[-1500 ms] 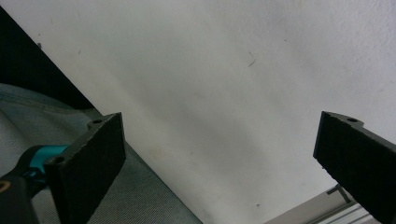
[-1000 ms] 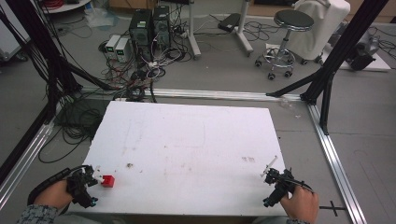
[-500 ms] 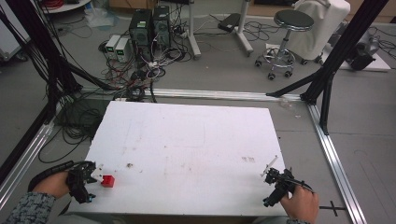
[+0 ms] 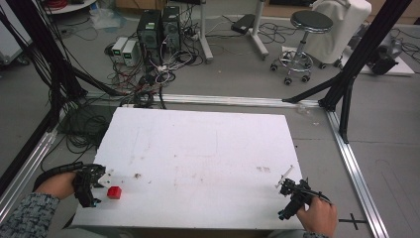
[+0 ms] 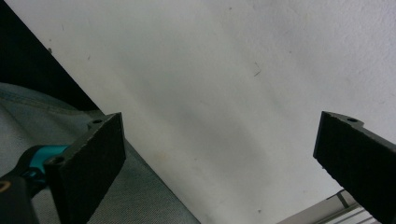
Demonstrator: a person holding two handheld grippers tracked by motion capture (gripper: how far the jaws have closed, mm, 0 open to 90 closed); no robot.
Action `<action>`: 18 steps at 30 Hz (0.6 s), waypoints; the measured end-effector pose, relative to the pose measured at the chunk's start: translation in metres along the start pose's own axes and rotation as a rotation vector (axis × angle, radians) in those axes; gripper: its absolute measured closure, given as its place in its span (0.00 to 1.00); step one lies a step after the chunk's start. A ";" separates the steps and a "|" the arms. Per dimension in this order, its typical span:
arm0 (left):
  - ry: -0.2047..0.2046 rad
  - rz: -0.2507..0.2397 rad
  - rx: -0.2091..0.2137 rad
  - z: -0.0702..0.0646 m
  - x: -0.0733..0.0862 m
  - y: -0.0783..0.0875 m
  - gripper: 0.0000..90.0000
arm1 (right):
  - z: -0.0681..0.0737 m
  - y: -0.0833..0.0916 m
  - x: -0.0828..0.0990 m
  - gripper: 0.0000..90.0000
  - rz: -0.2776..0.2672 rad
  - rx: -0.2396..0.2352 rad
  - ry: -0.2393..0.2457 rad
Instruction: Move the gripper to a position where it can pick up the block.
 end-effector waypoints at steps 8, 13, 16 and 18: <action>-0.062 0.002 0.019 0.003 -0.012 -0.003 0.23 | -0.001 0.001 0.001 0.02 -0.007 -0.002 0.001; -0.130 0.002 0.060 0.001 -0.021 -0.006 0.24 | -0.001 0.000 0.002 0.02 -0.005 -0.005 -0.003; -0.160 -0.002 0.079 0.001 -0.024 -0.009 0.24 | -0.001 0.000 0.002 0.02 -0.005 -0.007 -0.003; -0.172 0.002 0.093 0.002 -0.026 -0.012 0.24 | -0.001 0.000 0.001 0.02 -0.006 -0.005 -0.001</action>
Point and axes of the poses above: each handheld gripper's, and its own axes: y roughly backward along the jaws, x roughly out of its underside, z roughly to its left, the point moved 3 cm from there along -y, roughly forward along the jaws, and after that the axes turned 8 degrees about y, right-handed, at the moved point
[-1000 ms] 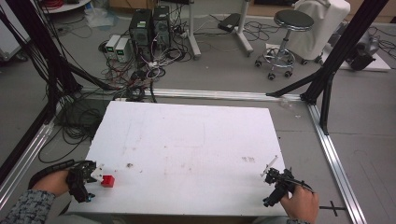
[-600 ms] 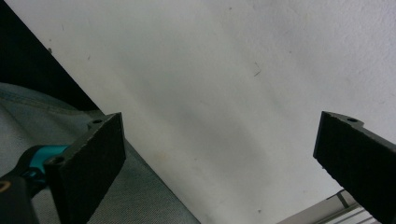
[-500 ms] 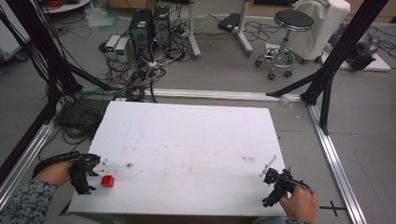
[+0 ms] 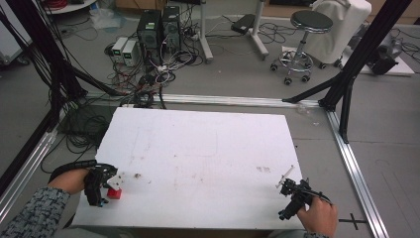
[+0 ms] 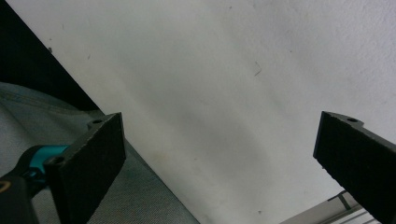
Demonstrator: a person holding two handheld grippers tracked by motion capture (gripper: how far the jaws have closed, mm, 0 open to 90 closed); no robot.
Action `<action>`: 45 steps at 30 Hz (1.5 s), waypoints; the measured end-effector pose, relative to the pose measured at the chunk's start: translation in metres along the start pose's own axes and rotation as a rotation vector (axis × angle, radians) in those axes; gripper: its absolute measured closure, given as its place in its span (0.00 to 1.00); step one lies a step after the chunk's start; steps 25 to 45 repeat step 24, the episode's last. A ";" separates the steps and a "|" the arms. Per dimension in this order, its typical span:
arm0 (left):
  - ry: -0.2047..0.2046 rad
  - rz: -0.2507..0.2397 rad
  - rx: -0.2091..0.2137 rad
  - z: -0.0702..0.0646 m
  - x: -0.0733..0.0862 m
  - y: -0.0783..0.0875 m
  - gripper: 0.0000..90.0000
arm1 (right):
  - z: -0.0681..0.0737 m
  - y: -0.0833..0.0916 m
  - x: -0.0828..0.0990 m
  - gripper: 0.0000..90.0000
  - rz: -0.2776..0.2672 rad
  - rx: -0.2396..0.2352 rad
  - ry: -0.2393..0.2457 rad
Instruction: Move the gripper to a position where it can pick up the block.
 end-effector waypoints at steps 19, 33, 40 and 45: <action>-0.009 0.019 0.043 0.005 -0.005 -0.022 0.26 | 0.000 0.000 0.001 0.02 -0.001 -0.002 -0.002; -0.004 0.016 0.033 0.006 -0.003 -0.021 0.26 | 0.000 -0.001 0.000 0.02 0.001 -0.002 -0.002; -0.004 0.016 0.033 0.006 -0.003 -0.021 0.26 | 0.000 -0.001 0.000 0.02 0.001 -0.002 -0.002; -0.004 0.016 0.033 0.006 -0.003 -0.021 0.26 | 0.000 -0.001 0.000 0.02 0.001 -0.002 -0.002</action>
Point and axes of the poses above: each handheld gripper's, and its own axes: y roughly backward along the jaws, x roughly out of its underside, z roughly to its left, the point moved 3 cm from there along -y, roughly forward along the jaws, and after that the axes turned 8 degrees about y, right-handed, at the moved point
